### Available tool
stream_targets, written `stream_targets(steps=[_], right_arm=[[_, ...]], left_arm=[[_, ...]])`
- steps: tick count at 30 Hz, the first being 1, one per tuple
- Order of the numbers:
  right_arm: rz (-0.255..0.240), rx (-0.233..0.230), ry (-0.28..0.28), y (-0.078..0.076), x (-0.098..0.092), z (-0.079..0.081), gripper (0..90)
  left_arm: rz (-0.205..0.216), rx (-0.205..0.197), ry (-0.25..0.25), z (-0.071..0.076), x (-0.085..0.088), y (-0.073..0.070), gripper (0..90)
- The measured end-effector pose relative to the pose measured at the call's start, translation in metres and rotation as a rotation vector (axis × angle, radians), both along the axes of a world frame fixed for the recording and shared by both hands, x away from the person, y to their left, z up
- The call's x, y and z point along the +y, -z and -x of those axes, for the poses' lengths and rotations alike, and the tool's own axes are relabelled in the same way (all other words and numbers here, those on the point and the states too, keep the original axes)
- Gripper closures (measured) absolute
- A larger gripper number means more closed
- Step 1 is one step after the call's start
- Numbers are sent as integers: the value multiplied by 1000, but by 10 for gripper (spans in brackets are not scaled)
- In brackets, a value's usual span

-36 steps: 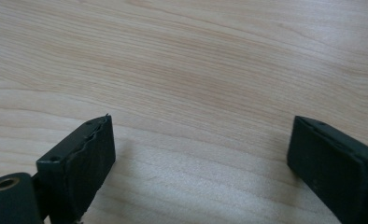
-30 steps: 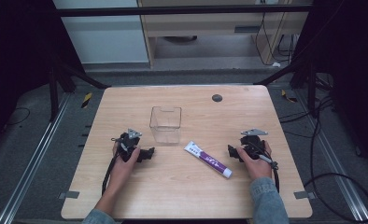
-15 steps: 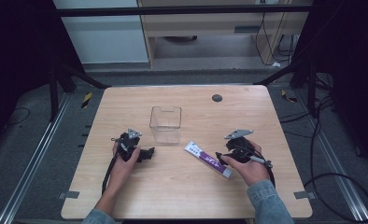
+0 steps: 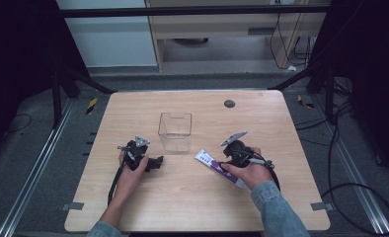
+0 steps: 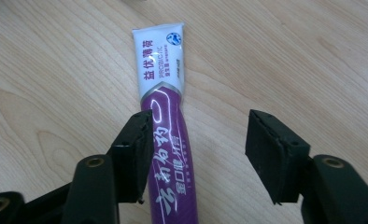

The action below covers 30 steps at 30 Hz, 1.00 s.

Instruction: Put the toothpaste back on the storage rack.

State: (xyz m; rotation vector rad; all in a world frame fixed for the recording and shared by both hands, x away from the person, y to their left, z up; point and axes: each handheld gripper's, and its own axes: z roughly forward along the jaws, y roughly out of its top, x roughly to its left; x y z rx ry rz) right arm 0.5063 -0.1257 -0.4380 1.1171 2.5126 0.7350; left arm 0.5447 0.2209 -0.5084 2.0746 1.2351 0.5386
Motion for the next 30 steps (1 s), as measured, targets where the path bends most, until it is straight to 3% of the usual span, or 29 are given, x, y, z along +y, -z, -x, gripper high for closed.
stream_targets(steps=[14, 23, 30], right_arm=[[32, 80, -47, 2, 18, -12, 555], [42, 105, -49, 6, 22, -17, 472], [54, 111, -56, 8, 22, -20, 464]], left_arm=[[-1, 0, 0, 0, 0, 0, 0], [-1, 1, 0, 0, 0, 0, 0], [-1, 1, 0, 0, 0, 0, 0]])
